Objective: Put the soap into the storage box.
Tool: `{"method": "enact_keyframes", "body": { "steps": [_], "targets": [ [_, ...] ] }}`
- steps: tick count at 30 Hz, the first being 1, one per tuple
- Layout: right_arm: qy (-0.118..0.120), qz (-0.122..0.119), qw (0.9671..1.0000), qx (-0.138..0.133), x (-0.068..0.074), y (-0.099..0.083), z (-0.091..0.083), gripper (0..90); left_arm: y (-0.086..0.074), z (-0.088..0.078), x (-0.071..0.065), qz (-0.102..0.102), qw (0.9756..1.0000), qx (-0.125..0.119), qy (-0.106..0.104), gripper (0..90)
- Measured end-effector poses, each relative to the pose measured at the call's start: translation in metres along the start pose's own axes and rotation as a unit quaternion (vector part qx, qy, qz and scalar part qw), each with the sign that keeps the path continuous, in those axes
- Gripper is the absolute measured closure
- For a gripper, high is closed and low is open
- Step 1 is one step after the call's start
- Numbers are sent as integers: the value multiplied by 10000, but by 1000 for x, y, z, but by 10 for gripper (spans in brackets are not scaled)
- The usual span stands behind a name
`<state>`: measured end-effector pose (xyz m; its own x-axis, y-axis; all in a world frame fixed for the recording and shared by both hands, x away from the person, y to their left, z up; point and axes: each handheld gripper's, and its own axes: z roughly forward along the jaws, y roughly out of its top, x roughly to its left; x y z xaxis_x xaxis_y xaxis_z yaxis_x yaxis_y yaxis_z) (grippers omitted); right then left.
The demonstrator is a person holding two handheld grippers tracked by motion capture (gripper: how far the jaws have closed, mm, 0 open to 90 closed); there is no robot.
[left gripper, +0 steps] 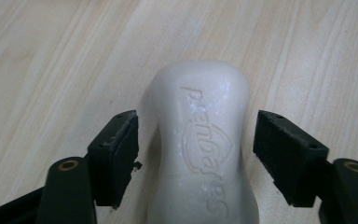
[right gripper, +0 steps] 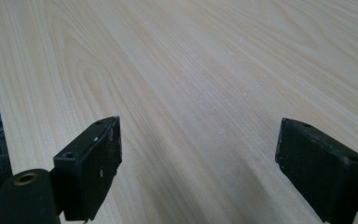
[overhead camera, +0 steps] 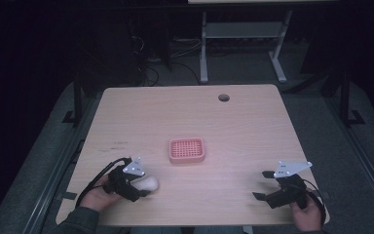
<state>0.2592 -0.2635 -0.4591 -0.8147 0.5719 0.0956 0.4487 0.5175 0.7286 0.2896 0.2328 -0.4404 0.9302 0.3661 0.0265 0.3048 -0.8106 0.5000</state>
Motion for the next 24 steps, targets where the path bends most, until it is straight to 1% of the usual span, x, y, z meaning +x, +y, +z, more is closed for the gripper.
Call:
{"method": "enact_keyframes", "body": {
  "steps": [6,7,8,10,12,17,18,19,21,24],
  "targets": [
    [4,-5,10000,-7,0,0,0,142,-1,0,0,-12,10000,21,-19,397],
    [6,-5,10000,-2,0,0,0,142,-1,1,0,-1,10000,45,-13,397],
    [8,-11,10000,4,0,0,0,141,-1,2,-1,6,10000,79,-9,424],
    [7,-14,10000,0,0,0,0,142,-1,3,-1,36,9999,144,-4,436],
    [5,-6,10000,-9,0,0,0,142,-2,4,-1,19,9998,189,-31,462],
    [7,-13,10000,3,0,0,0,142,-1,5,-1,15,9998,196,-22,471],
    [11,-10,10000,4,0,1,0,142,-2,5,-1,-44,9998,178,-41,473],
    [11,-6,10000,8,0,0,0,141,-2,5,-1,-49,9998,179,-46,475],
    [8,-8,10000,4,0,0,0,142,-1,5,-1,-16,9998,202,-25,477],
    [7,-4,10000,3,0,0,0,141,-1,5,-1,-20,9998,206,-19,481]
  ]
}}
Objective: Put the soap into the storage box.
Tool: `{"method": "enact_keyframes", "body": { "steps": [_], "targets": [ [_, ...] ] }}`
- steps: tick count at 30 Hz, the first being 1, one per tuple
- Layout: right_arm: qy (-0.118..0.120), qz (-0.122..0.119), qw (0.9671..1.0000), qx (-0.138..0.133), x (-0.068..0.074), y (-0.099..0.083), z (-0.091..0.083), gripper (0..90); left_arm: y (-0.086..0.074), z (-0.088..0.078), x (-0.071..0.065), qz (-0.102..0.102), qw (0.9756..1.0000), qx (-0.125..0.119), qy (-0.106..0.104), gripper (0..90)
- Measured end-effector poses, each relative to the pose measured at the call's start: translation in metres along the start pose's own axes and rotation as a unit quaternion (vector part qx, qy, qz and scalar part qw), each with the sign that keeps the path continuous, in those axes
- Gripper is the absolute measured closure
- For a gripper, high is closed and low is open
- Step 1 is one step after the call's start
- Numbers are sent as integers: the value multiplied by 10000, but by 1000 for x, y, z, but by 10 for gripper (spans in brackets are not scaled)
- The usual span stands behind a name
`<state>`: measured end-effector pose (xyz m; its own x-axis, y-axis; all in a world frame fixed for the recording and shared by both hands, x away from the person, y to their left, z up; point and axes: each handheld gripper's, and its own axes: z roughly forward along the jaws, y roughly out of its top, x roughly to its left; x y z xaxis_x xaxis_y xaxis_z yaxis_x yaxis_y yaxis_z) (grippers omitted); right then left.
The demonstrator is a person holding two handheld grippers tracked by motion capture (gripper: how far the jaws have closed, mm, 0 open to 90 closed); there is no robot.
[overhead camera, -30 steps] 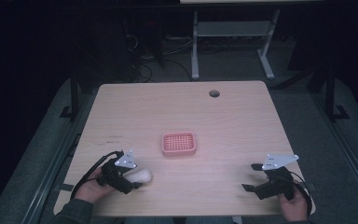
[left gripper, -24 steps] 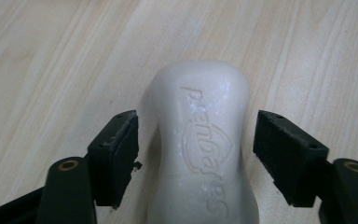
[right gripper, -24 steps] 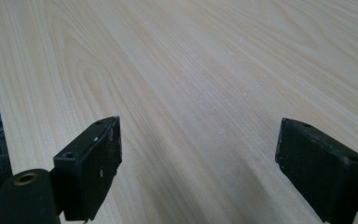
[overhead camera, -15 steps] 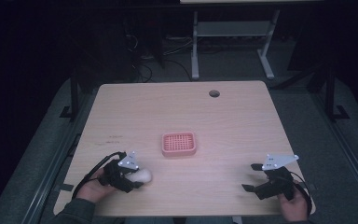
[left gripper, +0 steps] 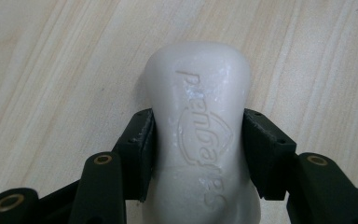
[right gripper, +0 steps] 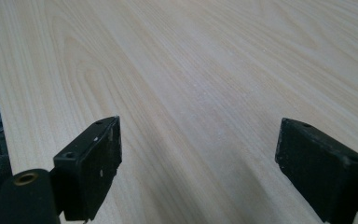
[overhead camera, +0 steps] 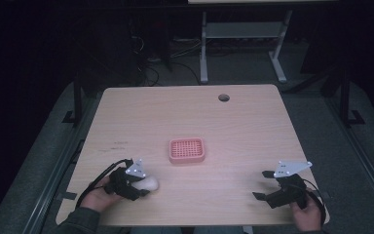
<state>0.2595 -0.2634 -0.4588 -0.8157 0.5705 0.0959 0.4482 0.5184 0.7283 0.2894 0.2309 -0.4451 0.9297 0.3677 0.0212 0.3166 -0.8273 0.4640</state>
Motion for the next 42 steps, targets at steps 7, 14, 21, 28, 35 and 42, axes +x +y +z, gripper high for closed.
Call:
{"method": "enact_keyframes", "body": {
  "steps": [7,14,21,28,35,42],
  "targets": [
    [5,12,10000,1,0,0,0,142,2,0,2,-121,9998,120,-50,489],
    [4,6,10000,-24,0,0,0,142,2,-1,2,-190,9998,110,37,491],
    [-10,1,10000,-20,0,0,0,142,4,-5,1,-197,9998,1,53,492],
    [-18,41,10000,-45,1,-1,-1,142,4,-8,1,-187,9998,21,57,492],
    [-34,45,9999,-83,1,-1,-2,141,4,-8,3,-151,9998,123,11,492],
    [-57,92,9998,-143,1,-2,-5,142,15,-8,5,-64,9999,87,-21,491]
  ]
}}
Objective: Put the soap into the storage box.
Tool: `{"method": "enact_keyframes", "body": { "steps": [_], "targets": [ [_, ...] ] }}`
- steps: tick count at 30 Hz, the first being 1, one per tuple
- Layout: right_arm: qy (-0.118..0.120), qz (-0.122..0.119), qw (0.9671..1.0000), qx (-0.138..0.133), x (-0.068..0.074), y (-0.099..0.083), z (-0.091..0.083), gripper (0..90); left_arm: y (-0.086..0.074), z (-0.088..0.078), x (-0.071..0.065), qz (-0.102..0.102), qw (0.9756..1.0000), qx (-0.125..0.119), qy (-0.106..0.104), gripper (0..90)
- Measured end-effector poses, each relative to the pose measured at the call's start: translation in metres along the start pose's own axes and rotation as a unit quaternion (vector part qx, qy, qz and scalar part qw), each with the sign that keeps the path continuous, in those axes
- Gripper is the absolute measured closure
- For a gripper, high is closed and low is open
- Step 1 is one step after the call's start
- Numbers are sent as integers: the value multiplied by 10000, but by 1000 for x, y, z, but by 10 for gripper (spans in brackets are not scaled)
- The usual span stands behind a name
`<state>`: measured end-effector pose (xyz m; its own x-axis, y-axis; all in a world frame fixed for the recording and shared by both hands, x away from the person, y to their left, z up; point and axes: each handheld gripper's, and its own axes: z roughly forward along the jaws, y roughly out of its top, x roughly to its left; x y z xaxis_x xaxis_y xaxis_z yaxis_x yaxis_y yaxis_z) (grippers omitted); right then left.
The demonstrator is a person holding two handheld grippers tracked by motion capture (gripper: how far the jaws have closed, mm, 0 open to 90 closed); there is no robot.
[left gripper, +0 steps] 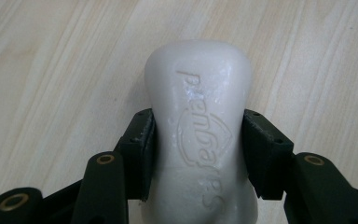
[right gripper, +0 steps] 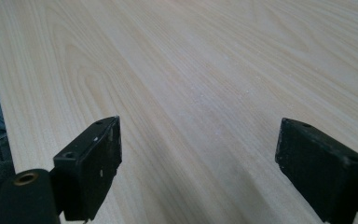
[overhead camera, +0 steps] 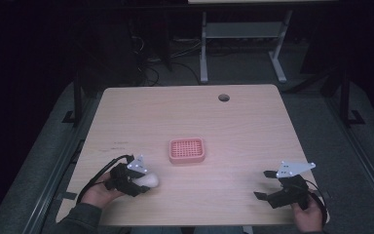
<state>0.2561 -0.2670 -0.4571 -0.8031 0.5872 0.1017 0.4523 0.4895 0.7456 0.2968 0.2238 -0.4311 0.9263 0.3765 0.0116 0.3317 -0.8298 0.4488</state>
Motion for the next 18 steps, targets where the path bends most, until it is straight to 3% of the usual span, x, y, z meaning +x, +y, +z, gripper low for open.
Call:
{"method": "enact_keyframes", "body": {
  "steps": [18],
  "targets": [
    [31,-20,10000,-18,2,1,0,142,25,-1,12,75,9999,42,-75,492]
  ]
}}
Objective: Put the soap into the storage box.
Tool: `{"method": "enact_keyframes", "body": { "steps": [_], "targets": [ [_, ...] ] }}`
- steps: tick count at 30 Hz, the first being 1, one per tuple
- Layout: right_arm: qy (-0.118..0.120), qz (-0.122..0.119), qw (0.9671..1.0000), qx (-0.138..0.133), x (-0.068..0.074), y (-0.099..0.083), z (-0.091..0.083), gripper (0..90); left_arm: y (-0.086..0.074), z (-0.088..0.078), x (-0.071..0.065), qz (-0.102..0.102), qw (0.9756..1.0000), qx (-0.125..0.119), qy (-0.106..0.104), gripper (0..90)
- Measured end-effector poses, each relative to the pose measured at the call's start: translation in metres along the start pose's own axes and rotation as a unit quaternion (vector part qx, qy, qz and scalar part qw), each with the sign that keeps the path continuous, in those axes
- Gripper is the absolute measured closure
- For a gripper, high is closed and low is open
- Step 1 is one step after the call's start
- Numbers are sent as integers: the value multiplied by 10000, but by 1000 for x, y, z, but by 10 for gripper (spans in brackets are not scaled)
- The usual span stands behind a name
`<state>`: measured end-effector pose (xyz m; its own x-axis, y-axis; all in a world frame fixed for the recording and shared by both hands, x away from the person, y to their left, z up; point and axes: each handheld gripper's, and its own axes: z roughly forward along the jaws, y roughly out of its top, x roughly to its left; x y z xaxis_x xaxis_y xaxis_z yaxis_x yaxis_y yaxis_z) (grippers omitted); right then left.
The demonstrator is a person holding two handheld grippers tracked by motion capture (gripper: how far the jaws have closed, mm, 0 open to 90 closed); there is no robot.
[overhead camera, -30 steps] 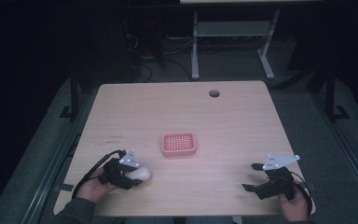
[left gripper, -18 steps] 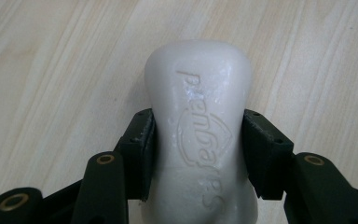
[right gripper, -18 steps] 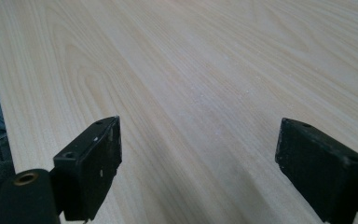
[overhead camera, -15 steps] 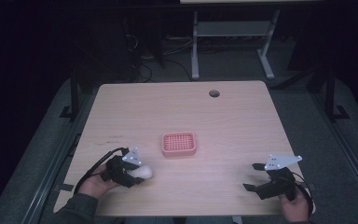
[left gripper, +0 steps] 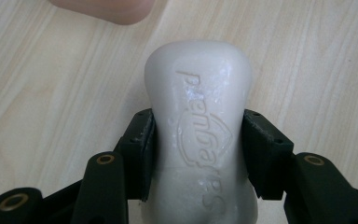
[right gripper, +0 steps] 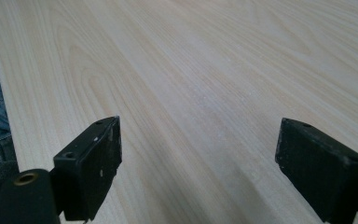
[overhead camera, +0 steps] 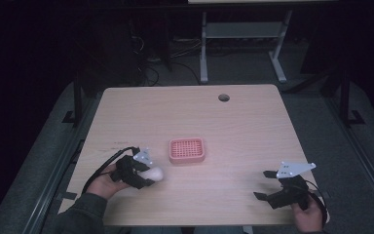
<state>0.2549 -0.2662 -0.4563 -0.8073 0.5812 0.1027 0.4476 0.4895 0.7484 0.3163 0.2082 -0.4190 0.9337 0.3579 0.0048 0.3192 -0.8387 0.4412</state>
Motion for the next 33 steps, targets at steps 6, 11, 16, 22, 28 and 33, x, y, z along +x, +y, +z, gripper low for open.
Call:
{"method": "enact_keyframes", "body": {
  "steps": [6,11,16,22,28,33],
  "targets": [
    [12,-7,10000,-15,0,0,0,141,8,1,4,33,10000,26,-14,491],
    [18,-8,10000,-51,0,0,0,142,13,3,7,27,10000,20,-50,491],
    [-14,14,10000,-64,0,0,-1,142,20,2,8,127,9999,4,-37,491],
    [-11,20,10000,-83,-1,-1,-2,141,28,1,11,155,9999,-18,-50,491],
    [-18,6,9999,-120,-1,-1,-3,142,35,2,13,167,9998,-20,-72,491],
    [-20,10,9999,-125,-1,-1,-4,141,37,3,15,146,9998,-24,-99,491]
  ]
}}
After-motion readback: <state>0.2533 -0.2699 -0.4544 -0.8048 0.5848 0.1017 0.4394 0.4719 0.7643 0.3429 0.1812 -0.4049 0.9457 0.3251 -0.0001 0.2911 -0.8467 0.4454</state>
